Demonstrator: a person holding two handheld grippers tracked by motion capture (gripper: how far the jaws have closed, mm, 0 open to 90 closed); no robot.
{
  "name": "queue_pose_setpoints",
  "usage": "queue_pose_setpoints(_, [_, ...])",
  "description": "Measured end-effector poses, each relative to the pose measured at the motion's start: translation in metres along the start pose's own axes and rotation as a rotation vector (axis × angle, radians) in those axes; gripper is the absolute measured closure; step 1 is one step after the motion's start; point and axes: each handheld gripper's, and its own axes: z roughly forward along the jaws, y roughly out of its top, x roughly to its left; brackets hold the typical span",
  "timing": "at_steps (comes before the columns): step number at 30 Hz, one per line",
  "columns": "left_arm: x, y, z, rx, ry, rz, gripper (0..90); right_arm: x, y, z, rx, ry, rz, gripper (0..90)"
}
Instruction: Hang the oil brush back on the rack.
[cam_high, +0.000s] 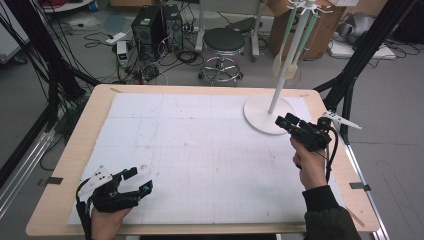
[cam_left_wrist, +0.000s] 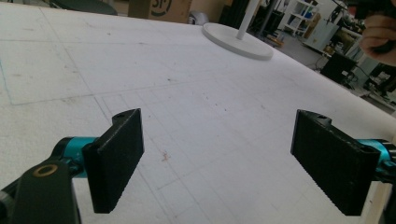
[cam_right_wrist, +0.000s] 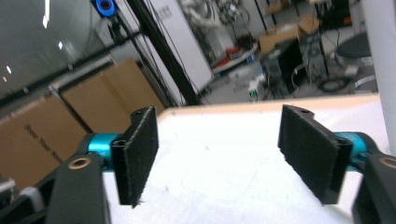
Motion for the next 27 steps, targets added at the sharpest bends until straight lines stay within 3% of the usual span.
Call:
queue_pose_setpoints(9, [-0.004, 0.005, 0.015, 0.006, -0.013, 0.023, 17.6, 0.009, -0.01, 0.003, 0.028, 0.009, -0.052, 28.1])
queue_pose_setpoints(19, [0.001, 0.006, 0.019, 0.0, -0.017, 0.011, 14.8, 0.01, -0.039, -0.001, 0.076, -0.006, -0.085, 28.2])
queue_pose_setpoints(27, [0.002, 0.006, 0.02, 0.001, -0.011, 0.02, 14.8, 0.011, -0.068, -0.001, 0.153, -0.014, -0.11, 27.4])
